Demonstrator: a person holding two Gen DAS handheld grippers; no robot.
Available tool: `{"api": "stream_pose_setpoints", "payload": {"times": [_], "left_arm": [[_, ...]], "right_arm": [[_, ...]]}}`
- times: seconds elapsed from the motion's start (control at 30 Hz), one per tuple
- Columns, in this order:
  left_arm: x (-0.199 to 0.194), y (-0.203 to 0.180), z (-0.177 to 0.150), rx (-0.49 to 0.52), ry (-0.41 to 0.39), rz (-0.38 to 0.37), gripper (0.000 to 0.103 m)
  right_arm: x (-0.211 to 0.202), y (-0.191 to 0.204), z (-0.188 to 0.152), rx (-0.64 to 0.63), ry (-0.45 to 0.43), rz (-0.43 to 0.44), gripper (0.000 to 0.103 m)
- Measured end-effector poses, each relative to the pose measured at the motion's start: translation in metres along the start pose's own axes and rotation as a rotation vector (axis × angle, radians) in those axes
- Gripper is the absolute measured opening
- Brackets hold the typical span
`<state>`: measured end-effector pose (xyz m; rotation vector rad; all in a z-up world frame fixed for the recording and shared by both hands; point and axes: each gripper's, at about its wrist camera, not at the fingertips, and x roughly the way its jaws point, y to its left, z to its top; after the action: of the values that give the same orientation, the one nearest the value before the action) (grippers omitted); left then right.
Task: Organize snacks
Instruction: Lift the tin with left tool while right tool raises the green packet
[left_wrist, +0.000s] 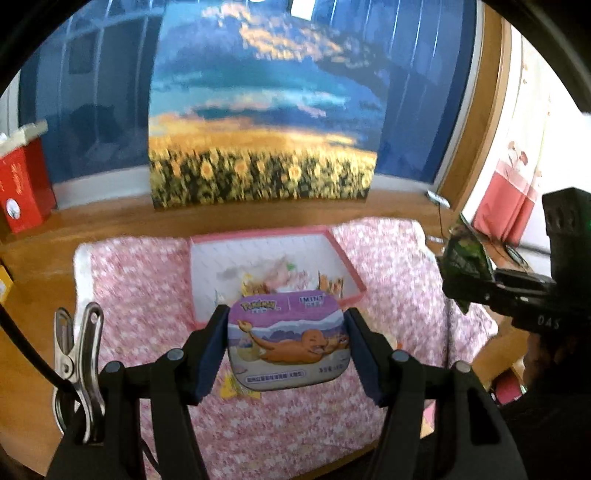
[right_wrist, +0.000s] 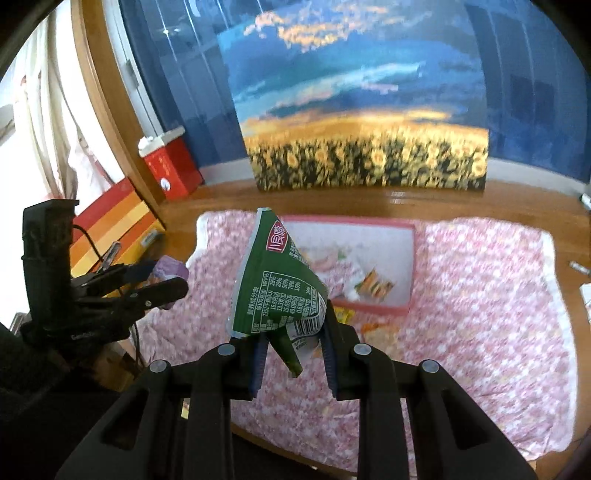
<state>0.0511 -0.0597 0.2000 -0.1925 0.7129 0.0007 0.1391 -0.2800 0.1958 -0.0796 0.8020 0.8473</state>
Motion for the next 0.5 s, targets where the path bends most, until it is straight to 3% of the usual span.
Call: {"api": "stream_pose_setpoints", "payload": {"times": [0.5], "left_arm": [[-0.026,0.012,0.030,0.000,-0.143,0.081,0.065]], "right_arm": [[-0.021,0.002,0.028,-0.032,-0.147,-0.068,0.027]]}}
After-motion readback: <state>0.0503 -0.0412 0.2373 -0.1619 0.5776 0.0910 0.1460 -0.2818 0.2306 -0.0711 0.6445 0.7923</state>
